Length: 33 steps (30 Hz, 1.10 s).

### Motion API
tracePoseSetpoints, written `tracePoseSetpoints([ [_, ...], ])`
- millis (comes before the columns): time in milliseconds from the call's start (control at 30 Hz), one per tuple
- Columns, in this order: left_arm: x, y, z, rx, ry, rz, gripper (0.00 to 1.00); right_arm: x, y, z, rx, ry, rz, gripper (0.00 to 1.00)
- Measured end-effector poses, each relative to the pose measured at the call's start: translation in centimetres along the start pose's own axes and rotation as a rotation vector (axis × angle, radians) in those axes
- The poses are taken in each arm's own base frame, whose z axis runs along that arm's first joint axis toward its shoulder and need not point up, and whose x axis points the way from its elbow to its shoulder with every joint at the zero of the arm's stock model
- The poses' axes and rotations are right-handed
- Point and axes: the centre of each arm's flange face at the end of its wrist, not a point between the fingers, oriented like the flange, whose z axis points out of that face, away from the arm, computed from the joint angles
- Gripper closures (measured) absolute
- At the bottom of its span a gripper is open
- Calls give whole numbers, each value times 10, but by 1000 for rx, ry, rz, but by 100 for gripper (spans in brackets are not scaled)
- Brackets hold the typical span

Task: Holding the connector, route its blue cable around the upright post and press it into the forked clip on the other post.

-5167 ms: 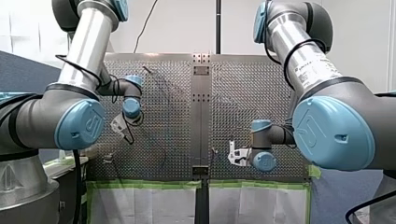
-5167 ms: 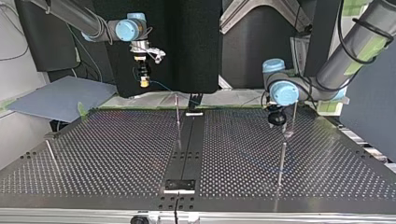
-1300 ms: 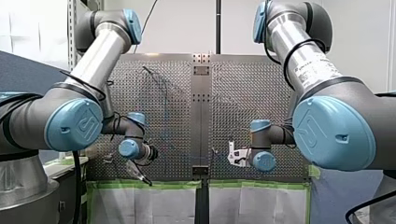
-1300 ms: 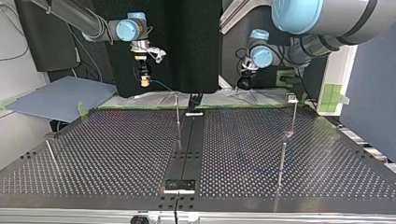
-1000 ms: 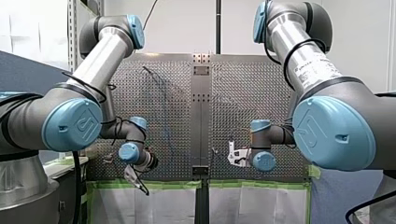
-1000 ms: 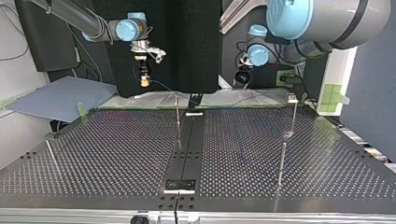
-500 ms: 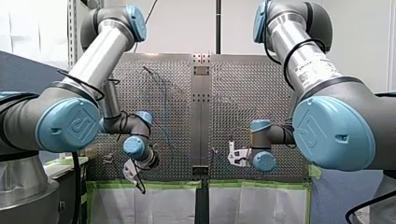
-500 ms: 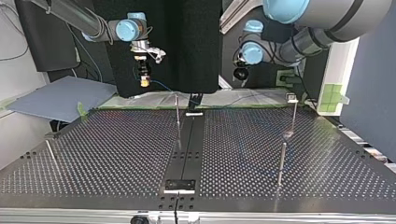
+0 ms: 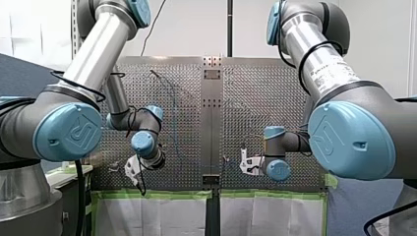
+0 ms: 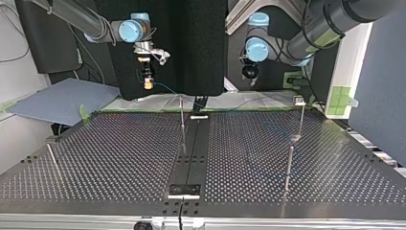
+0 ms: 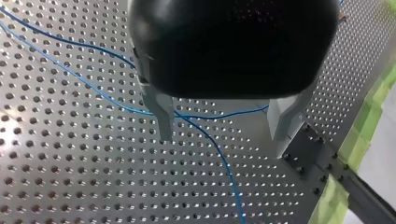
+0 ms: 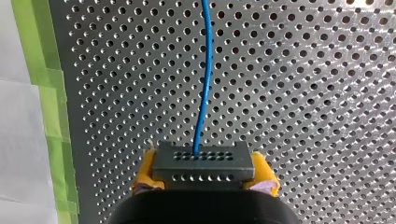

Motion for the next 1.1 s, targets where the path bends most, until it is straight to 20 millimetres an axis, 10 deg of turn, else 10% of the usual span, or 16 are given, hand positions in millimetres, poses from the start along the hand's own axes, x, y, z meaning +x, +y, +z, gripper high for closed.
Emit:
tracePoseSetpoints([
  [1100, -146, -90, -39, -130, -291, 213, 0, 0, 1, 1, 0, 4, 0, 100],
])
